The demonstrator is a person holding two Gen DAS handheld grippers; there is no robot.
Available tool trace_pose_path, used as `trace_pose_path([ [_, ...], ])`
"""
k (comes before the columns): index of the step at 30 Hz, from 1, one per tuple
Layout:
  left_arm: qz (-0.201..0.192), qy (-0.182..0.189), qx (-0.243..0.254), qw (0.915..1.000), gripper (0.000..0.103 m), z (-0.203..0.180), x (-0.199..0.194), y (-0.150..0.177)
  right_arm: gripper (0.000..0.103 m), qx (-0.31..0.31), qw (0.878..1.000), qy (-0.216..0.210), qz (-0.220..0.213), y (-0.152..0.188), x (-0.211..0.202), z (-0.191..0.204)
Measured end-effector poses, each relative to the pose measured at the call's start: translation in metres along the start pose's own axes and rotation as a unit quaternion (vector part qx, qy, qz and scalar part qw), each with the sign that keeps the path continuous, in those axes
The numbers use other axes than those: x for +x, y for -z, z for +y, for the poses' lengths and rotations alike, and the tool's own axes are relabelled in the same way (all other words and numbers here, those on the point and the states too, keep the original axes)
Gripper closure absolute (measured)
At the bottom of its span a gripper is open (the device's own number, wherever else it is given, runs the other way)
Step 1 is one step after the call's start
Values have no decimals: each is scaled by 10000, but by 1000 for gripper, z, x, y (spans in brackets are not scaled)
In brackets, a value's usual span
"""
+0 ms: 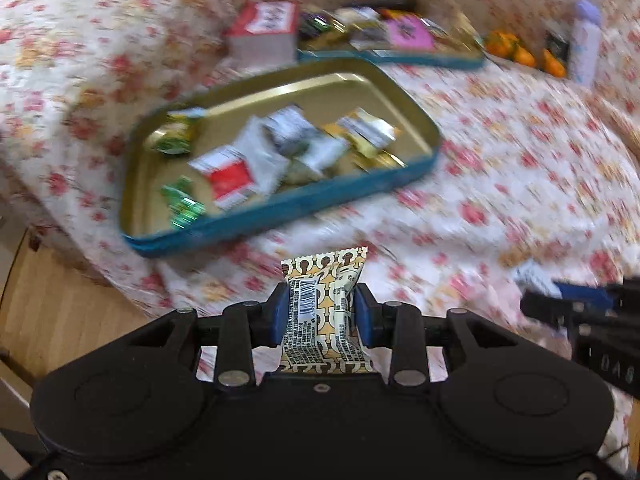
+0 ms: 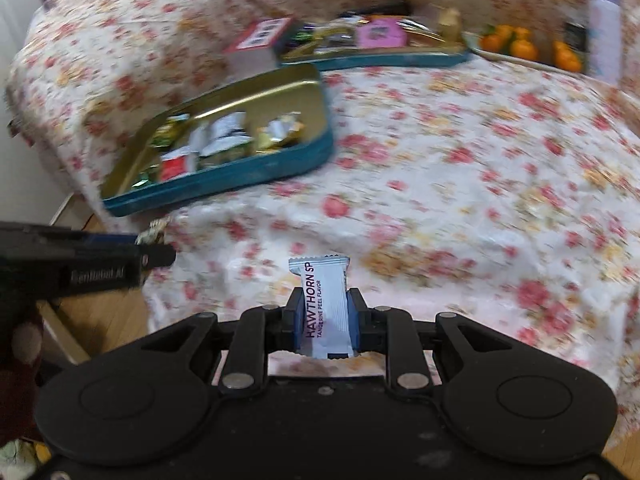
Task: Organize snacks
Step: 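Carry the gold patterned and Hawthorn packets over the gold tray with both grippers, then open both grippers to drop the gold patterned and Hawthorn packets into the tray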
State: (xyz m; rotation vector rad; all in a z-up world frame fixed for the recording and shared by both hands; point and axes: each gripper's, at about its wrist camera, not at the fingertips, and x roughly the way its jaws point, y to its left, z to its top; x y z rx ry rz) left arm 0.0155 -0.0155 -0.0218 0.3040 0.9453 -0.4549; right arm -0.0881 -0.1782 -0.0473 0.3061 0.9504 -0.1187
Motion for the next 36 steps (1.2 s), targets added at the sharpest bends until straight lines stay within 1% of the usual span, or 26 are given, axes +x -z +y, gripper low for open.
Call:
trace_pose_path([
  [5, -358, -251, -327, 9985, 59, 36, -7, -27, 80, -259, 9994, -223, -64, -20, 9, 29],
  [11, -736, -568, -549, 9942, 60, 72, 1, -68, 80, -523, 9976, -307, -336, -56, 18, 58],
  [15, -835, -627, -745, 9917, 59, 91, 13, -93, 80, -609, 9964, -241, -541, -80, 24, 70],
  [18, -797, -712, -873, 9904, 59, 100, 27, -104, 80, -575, 9960, -156, -659, -98, 33, 74],
  [23, -614, -591, -1009, 9912, 59, 106, 49, -101, 80, -428, 9958, -32, -807, -124, 47, 79],
  [25, -523, -598, -852, 9932, 59, 105, 55, -98, 80, -412, 9955, 13, -848, -130, 51, 82],
  [27, -507, -691, -857, 9926, 59, 106, 58, -96, 80, -421, 9951, 78, -895, -133, 56, 84],
  [30, -401, -578, -929, 9932, 57, 111, 63, -93, 80, -381, 9949, 209, -913, -141, 69, 89],
  [33, -447, -607, -991, 9922, 57, 114, 62, -91, 80, -257, 9956, 233, -873, -148, 85, 91],
  [36, -465, -614, -1008, 9919, 56, 115, 61, -92, 80, -292, 9949, 417, -875, -150, 96, 95],
])
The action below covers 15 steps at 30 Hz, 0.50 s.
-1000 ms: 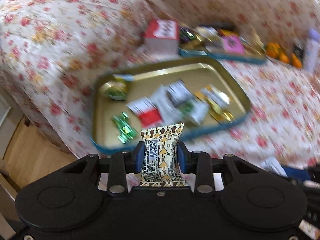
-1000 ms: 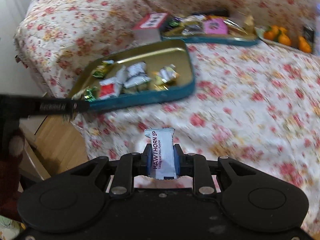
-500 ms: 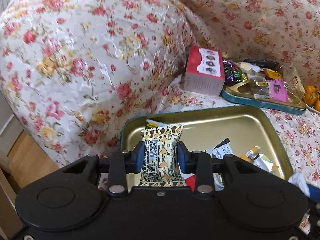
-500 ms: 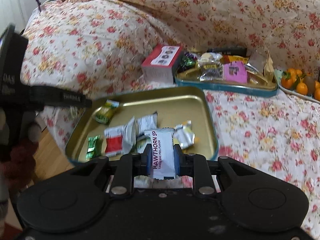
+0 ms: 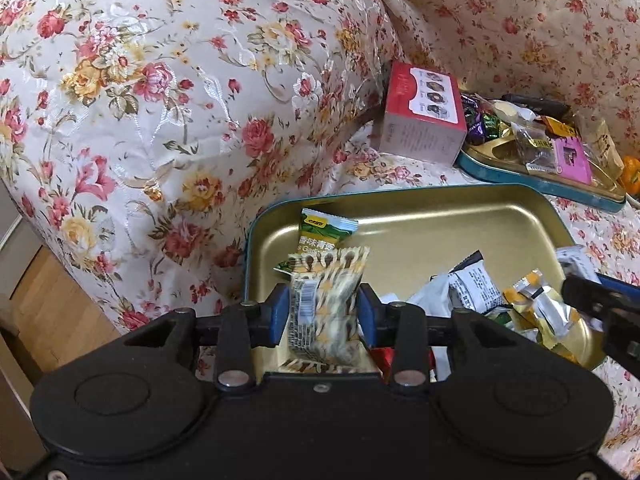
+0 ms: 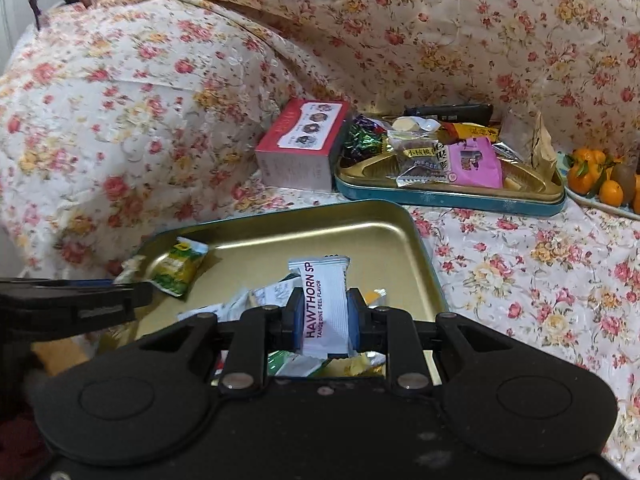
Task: Organize snacks
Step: 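Open both grippers to drop the gold patterned and Hawthorn packets into the tray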
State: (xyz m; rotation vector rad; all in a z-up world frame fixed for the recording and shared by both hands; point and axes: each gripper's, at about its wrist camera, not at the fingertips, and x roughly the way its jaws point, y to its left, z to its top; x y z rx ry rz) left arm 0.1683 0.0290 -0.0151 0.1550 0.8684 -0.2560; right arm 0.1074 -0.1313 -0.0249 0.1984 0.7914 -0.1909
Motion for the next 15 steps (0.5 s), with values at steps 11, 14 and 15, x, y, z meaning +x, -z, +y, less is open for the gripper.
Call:
trace_pose_path([
  [11, 56, 238, -57, 9997, 56, 0, -9, 0, 80, -160, 9993, 320, 84, -8, 29, 0],
  [14, 70, 261, -71, 9996, 56, 0, -11, 0, 79, -184, 9991, 370, 85, -15, 37, -2],
  [15, 77, 271, -81, 9996, 56, 0, -11, 0, 79, -190, 9991, 371, 78, -17, 39, -2],
])
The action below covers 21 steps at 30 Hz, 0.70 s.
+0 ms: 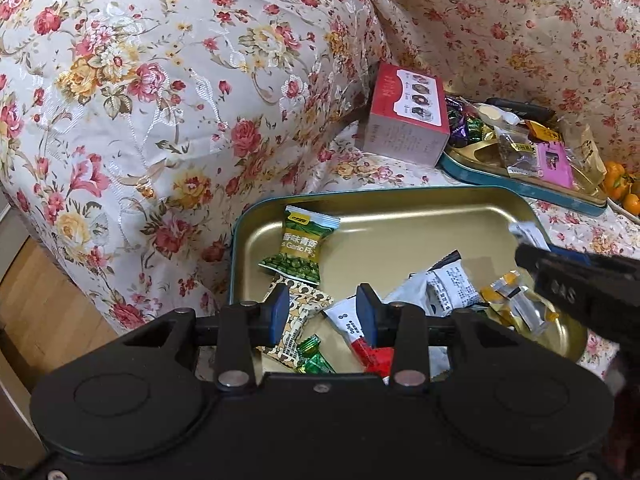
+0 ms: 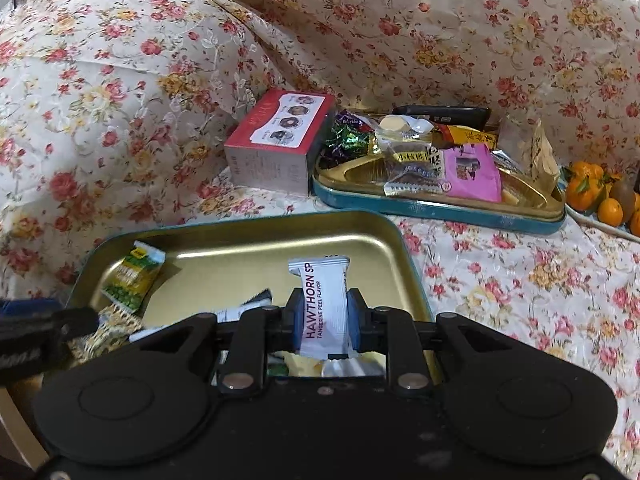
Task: Organize snacks
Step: 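Open both grippers to drop the gold patterned and Hawthorn packets into the tray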
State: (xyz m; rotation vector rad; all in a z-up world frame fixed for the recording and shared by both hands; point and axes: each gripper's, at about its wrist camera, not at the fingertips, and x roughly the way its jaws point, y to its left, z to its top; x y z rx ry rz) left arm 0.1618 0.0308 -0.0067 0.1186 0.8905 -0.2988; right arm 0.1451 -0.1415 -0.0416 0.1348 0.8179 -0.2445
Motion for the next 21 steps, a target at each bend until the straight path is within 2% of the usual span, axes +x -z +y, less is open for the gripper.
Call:
trace_pose_path([
  [10, 23, -8, -84, 10000, 56, 2, -2, 0, 73, -158, 9997, 20, -188, -15, 7, 5],
  [16, 24, -53, -63, 10000, 56, -1, -3, 1, 72, -108, 9994, 58, -328, -4, -16, 7],
  [21, 12, -82, -3, 10000, 56, -4, -2, 1, 70, 134, 9995, 74, -278, 14, -37, 2],
])
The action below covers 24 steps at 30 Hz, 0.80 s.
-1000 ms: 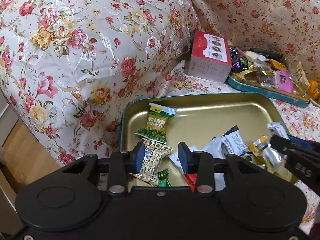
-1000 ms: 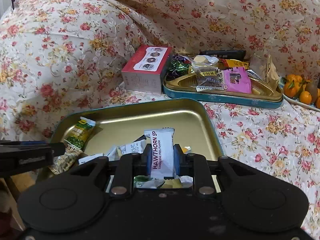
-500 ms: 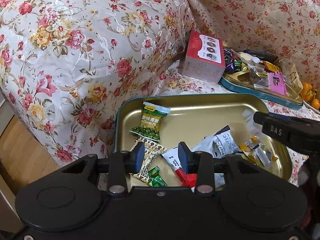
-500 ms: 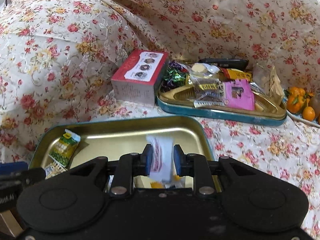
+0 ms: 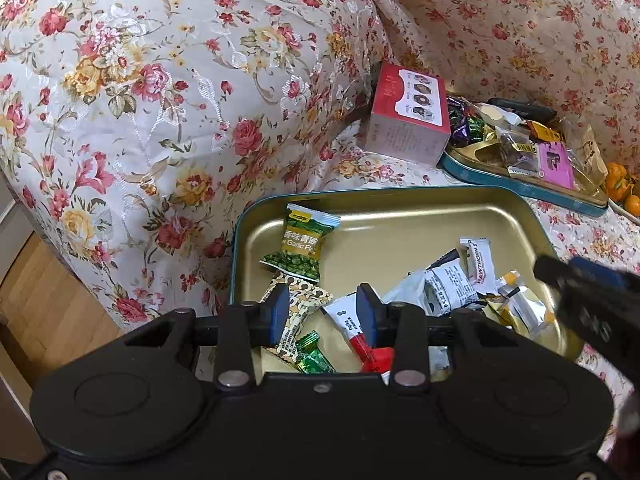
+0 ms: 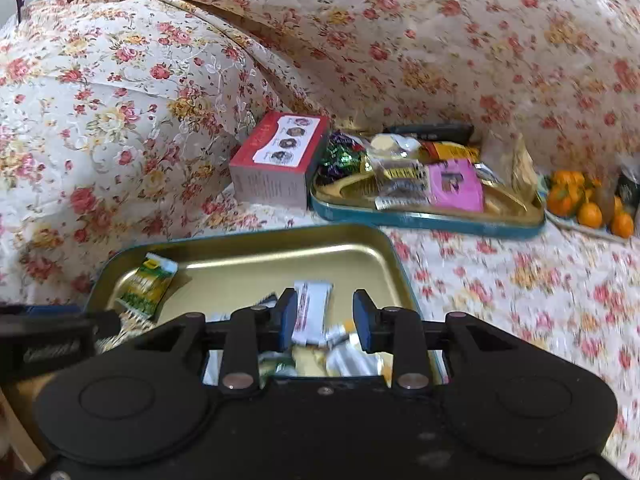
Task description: Organize snacks
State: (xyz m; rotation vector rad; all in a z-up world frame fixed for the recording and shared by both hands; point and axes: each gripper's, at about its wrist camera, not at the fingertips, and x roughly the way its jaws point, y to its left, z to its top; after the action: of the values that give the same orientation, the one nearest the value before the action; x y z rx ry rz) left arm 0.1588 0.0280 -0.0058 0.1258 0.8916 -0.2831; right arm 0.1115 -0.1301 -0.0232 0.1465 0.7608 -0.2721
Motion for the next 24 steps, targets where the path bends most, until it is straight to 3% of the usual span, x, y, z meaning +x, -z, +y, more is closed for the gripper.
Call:
trace_pose_path([
  [9, -49, -3, 111, 9999, 56, -6, -2, 1, 66, 46, 9999, 96, 6, 12, -31, -7],
  [24, -85, 21, 177, 9998, 56, -9, -5, 1, 66, 94, 9999, 133, 45, 13, -34, -10],
])
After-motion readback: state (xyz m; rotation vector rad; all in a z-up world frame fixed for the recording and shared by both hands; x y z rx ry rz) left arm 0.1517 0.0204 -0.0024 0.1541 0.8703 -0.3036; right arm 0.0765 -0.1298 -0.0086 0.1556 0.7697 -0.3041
